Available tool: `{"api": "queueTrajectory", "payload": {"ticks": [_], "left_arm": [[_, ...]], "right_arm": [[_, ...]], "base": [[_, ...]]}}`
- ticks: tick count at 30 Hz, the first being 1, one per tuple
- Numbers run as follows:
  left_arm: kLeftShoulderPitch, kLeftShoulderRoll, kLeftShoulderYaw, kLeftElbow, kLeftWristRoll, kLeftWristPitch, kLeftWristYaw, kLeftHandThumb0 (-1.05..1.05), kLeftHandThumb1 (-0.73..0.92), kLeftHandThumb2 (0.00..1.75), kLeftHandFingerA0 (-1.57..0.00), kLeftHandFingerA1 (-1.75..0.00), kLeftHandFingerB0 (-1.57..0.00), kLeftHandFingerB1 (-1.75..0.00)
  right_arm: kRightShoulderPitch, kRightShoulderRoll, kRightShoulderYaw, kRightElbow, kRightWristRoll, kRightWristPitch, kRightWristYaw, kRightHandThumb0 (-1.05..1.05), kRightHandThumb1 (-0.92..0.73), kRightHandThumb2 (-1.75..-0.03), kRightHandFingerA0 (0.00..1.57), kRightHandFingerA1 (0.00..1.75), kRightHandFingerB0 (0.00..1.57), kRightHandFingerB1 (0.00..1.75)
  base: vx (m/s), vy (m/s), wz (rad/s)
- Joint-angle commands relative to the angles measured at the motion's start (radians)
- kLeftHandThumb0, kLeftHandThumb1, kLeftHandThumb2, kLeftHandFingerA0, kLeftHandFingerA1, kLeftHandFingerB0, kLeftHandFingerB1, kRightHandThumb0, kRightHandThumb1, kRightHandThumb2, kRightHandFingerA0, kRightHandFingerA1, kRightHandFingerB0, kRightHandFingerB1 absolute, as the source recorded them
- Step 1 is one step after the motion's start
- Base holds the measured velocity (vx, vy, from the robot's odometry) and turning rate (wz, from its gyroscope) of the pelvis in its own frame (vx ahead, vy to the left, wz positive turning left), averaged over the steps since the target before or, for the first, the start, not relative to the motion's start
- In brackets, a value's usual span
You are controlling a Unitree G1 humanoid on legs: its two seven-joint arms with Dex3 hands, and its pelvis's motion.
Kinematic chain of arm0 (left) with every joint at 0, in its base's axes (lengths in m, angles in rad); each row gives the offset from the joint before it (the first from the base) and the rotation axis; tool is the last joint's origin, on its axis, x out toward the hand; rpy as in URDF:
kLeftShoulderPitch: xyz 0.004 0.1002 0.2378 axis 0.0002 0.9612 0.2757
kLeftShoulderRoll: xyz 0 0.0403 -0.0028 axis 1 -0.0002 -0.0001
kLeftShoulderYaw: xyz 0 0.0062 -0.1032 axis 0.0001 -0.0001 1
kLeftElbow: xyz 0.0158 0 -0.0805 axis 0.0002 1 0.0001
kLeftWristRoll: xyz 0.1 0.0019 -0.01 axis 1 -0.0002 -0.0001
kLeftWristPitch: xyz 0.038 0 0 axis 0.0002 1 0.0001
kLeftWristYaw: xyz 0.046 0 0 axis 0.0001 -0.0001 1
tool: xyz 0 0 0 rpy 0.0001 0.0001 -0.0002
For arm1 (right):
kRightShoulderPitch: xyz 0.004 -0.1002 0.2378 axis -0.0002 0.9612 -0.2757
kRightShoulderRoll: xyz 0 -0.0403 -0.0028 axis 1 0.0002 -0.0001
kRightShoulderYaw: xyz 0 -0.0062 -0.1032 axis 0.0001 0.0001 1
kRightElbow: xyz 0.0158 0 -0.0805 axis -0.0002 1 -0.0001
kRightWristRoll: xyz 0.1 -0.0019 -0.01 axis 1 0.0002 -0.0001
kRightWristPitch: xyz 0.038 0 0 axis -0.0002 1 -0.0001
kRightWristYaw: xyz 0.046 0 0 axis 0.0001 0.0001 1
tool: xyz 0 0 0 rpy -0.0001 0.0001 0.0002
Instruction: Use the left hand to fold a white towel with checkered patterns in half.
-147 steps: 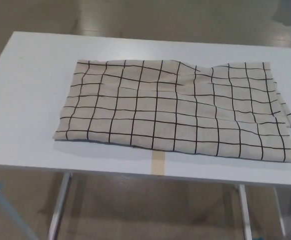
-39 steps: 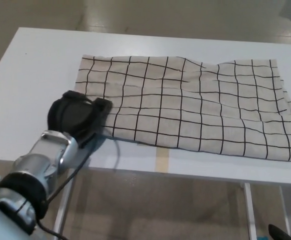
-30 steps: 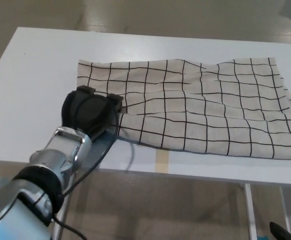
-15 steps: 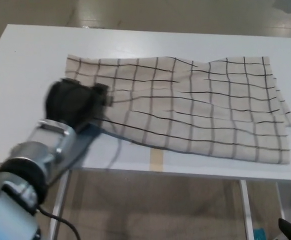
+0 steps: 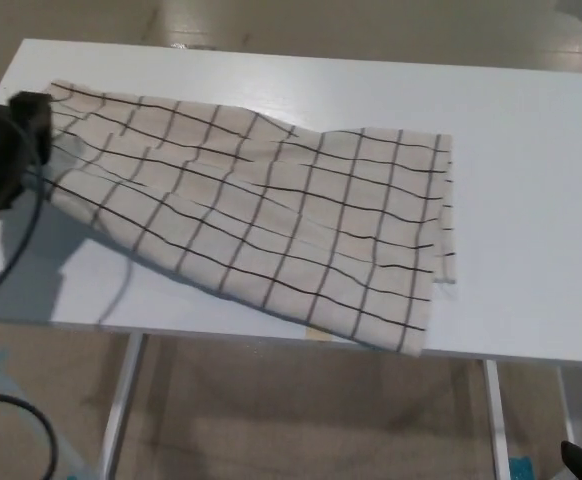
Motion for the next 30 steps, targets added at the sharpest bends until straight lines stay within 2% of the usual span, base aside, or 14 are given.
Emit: {"api": "queueTrajectory", "payload": {"ticks": [1, 3, 4, 5, 6, 7, 8, 9, 14, 17, 18, 27, 29, 30], "left_arm": [[-0.023, 0.060, -0.017, -0.014, 0.027, -0.057, 0.055, -0.30, 0.41, 0.76, -1.16, -1.43, -0.94, -1.30], [-0.048, 0.064, -0.031, -0.016, 0.043, -0.056, 0.065, -0.31, 0.41, 0.75, -1.16, -1.44, -0.93, -1.29], [-0.065, 0.064, -0.042, -0.018, 0.053, -0.057, 0.070, -0.27, 0.57, 0.55, -0.78, -1.72, -0.99, -1.00], [-0.072, 0.063, -0.045, -0.019, 0.056, -0.058, 0.069, -0.27, 0.57, 0.55, -0.78, -1.72, -0.99, -1.00], [-0.094, 0.056, -0.051, -0.033, 0.062, -0.062, 0.069, -0.27, 0.53, 0.55, -0.78, -1.72, -1.06, -0.72], [-0.100, 0.055, -0.053, -0.035, 0.063, -0.063, 0.070, -0.27, 0.53, 0.55, -0.78, -1.72, -1.06, -0.72], [-0.102, 0.049, -0.058, -0.043, 0.067, -0.060, 0.081, -0.26, 0.53, 0.54, -0.78, -1.72, -0.77, -1.52], [-0.115, 0.034, -0.064, -0.059, 0.072, -0.059, 0.098, -0.23, 0.53, 0.55, -0.80, -1.75, -0.59, -1.74], [-0.168, -0.010, -0.062, -0.119, 0.068, -0.091, 0.137, -0.21, 0.54, 0.55, -0.81, -1.75, -0.67, -1.65], [-0.193, -0.046, -0.060, -0.177, 0.066, -0.131, 0.152, -0.18, 0.56, 0.55, -0.83, -1.75, -0.65, -1.71], [-0.194, -0.055, -0.059, -0.199, 0.066, -0.136, 0.148, -0.17, 0.56, 0.57, -0.84, -1.75, -0.73, -1.62], [-0.129, -0.117, -0.106, -0.524, 0.165, -0.109, 0.126, -0.22, 0.57, 0.55, -0.81, -1.75, -0.63, -1.75], [-0.098, -0.128, -0.139, -0.584, 0.192, -0.139, 0.128, -0.19, 0.53, 0.55, -0.81, -1.75, -0.86, -1.42], [-0.092, -0.130, -0.147, -0.595, 0.199, -0.144, 0.131, -0.19, 0.53, 0.55, -0.81, -1.75, -0.86, -1.42]], "right_arm": [[0.014, -0.006, 0.006, -0.002, -0.004, 0.021, 0.002, -0.33, -0.84, -0.64, 0.37, 0.48, 0.34, 0.44], [0.003, -0.007, 0.008, -0.001, -0.008, 0.024, -0.002, -0.33, -0.84, -0.64, 0.38, 0.48, 0.34, 0.44], [-0.003, -0.007, 0.008, -0.001, -0.011, 0.026, -0.007, -0.33, -0.84, -0.64, 0.38, 0.48, 0.34, 0.44], [-0.006, -0.008, 0.008, 0.000, -0.013, 0.026, -0.010, -0.33, -0.84, -0.64, 0.38, 0.48, 0.34, 0.44], [-0.002, -0.010, 0.007, -0.002, -0.010, 0.022, -0.005, -0.33, -0.84, -0.64, 0.38, 0.48, 0.35, 0.44], [0.000, -0.011, 0.006, -0.003, -0.009, 0.021, -0.003, -0.33, -0.84, -0.64, 0.38, 0.48, 0.35, 0.44], [0.011, -0.011, 0.005, -0.003, -0.009, 0.014, -0.004, -0.33, -0.84, -0.64, 0.38, 0.48, 0.35, 0.44], [0.021, -0.011, 0.003, -0.004, -0.009, 0.009, -0.005, -0.34, -0.84, -0.64, 0.38, 0.48, 0.34, 0.44], [0.016, -0.008, -0.002, -0.023, 0.008, 0.031, 0.009, -0.34, -0.84, -0.64, 0.37, 0.48, 0.34, 0.44], [0.023, -0.009, -0.007, -0.031, 0.018, 0.036, 0.019, -0.34, -0.84, -0.64, 0.37, 0.48, 0.34, 0.44], [0.028, -0.009, -0.008, -0.033, 0.018, 0.034, 0.020, -0.34, -0.84, -0.64, 0.37, 0.48, 0.34, 0.44], [0.039, 0.001, -0.008, -0.048, 0.045, 0.051, 0.053, -0.36, -0.85, -0.63, 0.38, 0.49, 0.34, 0.44], [0.046, 0.008, -0.003, -0.058, 0.048, 0.054, 0.057, -0.36, -0.84, -0.64, 0.39, 0.50, 0.35, 0.44], [0.048, 0.010, -0.002, -0.062, 0.047, 0.055, 0.056, -0.36, -0.84, -0.64, 0.39, 0.50, 0.35, 0.44]], "base": [[0.00, 0.000, 0.00], [0.00, 0.000, 0.00], [0.00, 0.000, 0.00], [0.00, 0.000, 0.00], [0.00, 0.000, 0.00], [0.00, 0.000, 0.00], [0.00, 0.000, 0.00], [0.00, 0.000, 0.00], [0.00, 0.000, 0.00], [0.00, 0.000, 0.00], [0.00, 0.000, 0.00], [0.00, 0.000, 0.00], [0.00, 0.000, 0.00], [0.00, 0.000, 0.00]]}}
